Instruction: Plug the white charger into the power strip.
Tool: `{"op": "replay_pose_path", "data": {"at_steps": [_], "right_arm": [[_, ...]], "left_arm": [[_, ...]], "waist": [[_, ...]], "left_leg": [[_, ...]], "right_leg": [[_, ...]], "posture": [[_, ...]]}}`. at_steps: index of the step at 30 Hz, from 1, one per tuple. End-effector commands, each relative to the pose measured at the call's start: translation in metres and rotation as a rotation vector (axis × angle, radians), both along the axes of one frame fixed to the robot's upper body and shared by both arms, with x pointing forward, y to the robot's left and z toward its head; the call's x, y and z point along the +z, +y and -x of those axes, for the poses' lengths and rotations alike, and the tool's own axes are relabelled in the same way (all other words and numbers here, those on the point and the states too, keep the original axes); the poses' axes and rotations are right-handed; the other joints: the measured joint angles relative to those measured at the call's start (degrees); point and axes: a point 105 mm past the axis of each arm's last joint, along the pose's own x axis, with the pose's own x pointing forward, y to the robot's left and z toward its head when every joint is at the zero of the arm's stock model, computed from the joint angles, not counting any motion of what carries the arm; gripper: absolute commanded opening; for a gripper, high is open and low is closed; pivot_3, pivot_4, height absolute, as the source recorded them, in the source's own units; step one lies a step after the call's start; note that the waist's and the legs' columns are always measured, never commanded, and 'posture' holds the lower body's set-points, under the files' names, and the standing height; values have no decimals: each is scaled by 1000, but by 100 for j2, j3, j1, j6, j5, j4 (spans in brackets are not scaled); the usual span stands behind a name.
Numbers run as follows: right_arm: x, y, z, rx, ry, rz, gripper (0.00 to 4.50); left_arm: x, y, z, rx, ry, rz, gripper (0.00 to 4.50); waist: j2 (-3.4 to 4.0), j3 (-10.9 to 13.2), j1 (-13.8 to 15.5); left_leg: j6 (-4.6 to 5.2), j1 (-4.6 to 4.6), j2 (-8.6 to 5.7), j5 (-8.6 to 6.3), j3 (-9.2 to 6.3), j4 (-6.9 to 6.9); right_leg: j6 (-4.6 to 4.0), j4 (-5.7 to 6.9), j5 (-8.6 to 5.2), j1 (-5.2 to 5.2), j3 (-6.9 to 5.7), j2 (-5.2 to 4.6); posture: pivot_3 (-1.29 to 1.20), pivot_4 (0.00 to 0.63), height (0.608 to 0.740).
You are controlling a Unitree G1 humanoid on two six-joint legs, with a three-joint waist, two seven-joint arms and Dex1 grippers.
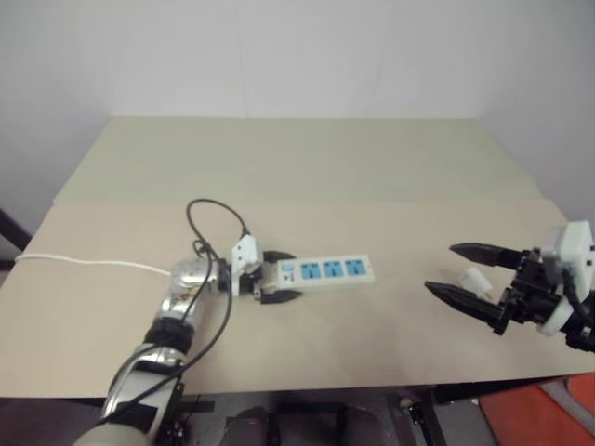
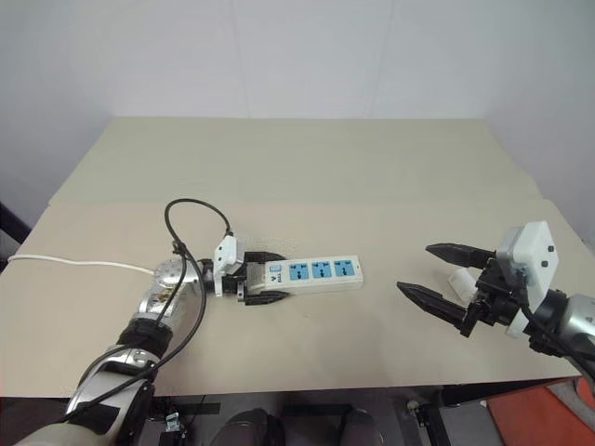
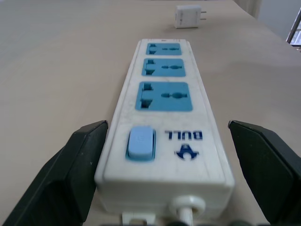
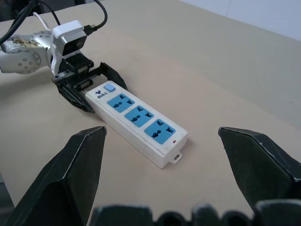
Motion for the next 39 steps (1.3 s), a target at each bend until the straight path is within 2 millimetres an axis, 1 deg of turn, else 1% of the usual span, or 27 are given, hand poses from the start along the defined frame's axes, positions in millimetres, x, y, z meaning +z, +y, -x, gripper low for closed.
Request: {"op": "replay_pose_path", "data": {"at_steps": [1, 8, 14, 23, 26, 28, 34, 39], "right_arm": [[8, 4, 4, 16, -26, 0, 4500], [8, 4, 6, 15, -21, 1, 4500], [7, 4, 5, 19, -22, 3, 4500], [10, 4, 3, 26, -30, 7, 4500], [11, 5, 4, 27, -32, 7, 4500], [11, 5, 4, 27, -35, 7, 4500], [15, 4, 5, 26, -41, 1, 4500], [13, 1, 3, 10, -38, 2, 4500]], "left_arm": [[-4, -8, 0, -20, -11, -8, 4460], [-15, -9, 2, -32, 1, -34, 4460], [-23, -3, 2, -12, 17, -62, 4460], [-28, -5, 4, -28, 46, -75, 4460], [-29, -5, 4, -30, 48, -77, 3859], [-29, -5, 4, -34, 48, -81, 3272], [-30, -5, 4, -44, 53, -91, 3277], [-30, -6, 5, -51, 56, -92, 3277]], "waist": [[0, 0, 14], [4, -4, 50], [11, -11, 46], [48, -43, 36], [49, -45, 37], [49, -46, 38], [49, -47, 39], [49, -49, 38]], "left_leg": [[0, 0, 0, 0, 0, 0], [7, 3, -1, -4, 0, 2], [7, 8, 0, -4, 0, 2], [13, 11, 0, -8, 0, 1], [14, 11, 0, -8, 1, 2], [15, 11, 0, -9, 0, 1], [16, 11, 0, -9, 1, 2], [18, 11, 1, -10, 0, 1]], "right_leg": [[0, 0, 0, 0, 0, 0], [0, -2, 0, 4, 0, -6], [0, -3, 0, 7, 0, -6], [0, -6, 0, 9, 1, -6], [0, -6, 0, 9, 1, -6], [0, -7, 0, 9, 1, -6], [0, -8, 0, 9, 1, -6], [0, -9, 0, 9, 1, -6]], "posture": [[0, 150, 740], [0, 150, 740], [0, 150, 740], [0, 150, 740], [0, 150, 740], [0, 150, 740], [0, 150, 740], [0, 150, 740]]}}
